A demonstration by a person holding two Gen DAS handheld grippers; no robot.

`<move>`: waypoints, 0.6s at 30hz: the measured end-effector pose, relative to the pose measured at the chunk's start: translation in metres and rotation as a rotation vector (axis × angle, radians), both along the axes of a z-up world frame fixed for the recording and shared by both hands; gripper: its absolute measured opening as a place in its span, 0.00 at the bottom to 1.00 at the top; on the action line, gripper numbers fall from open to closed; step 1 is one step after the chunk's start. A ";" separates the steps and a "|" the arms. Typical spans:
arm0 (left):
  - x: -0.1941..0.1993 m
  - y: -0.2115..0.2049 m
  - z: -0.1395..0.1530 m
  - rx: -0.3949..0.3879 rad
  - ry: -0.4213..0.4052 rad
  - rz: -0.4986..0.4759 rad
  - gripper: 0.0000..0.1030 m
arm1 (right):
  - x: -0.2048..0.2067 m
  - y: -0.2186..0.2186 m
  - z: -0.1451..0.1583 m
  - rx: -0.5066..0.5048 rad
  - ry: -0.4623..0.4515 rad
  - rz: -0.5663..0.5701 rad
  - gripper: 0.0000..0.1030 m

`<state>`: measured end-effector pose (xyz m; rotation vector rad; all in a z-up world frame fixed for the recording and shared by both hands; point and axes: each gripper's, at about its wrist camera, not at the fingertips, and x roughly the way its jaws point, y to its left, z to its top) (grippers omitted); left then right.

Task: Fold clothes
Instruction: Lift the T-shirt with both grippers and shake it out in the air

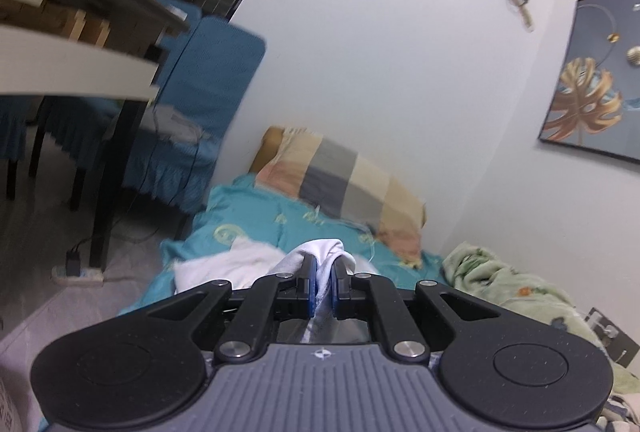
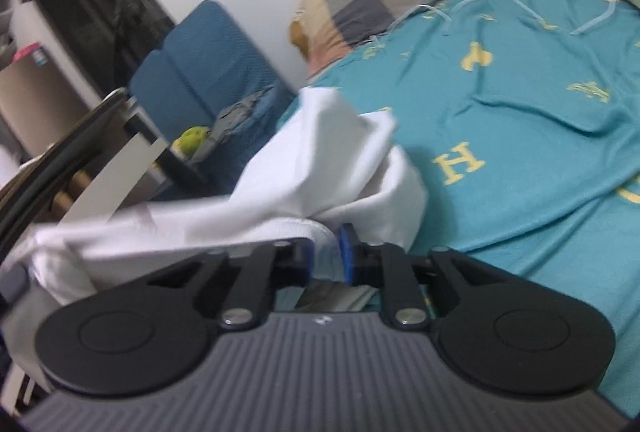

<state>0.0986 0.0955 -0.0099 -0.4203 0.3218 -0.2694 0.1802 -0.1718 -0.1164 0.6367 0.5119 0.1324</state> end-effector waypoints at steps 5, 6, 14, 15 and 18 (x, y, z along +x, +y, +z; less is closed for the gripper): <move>0.015 -0.011 -0.011 0.045 0.051 -0.043 0.09 | -0.012 -0.015 0.031 0.034 -0.124 -0.035 0.08; 0.016 -0.015 -0.014 0.058 0.062 -0.053 0.09 | -0.016 -0.016 0.040 0.030 -0.152 -0.032 0.08; 0.002 -0.041 -0.026 0.151 0.127 -0.142 0.30 | -0.046 -0.022 0.094 0.021 -0.286 0.033 0.07; -0.002 -0.043 -0.026 0.161 0.124 -0.153 0.36 | -0.050 -0.022 0.100 0.012 -0.297 0.041 0.07; -0.019 -0.051 -0.018 0.200 0.083 -0.178 0.52 | -0.061 -0.021 0.116 -0.011 -0.338 0.070 0.07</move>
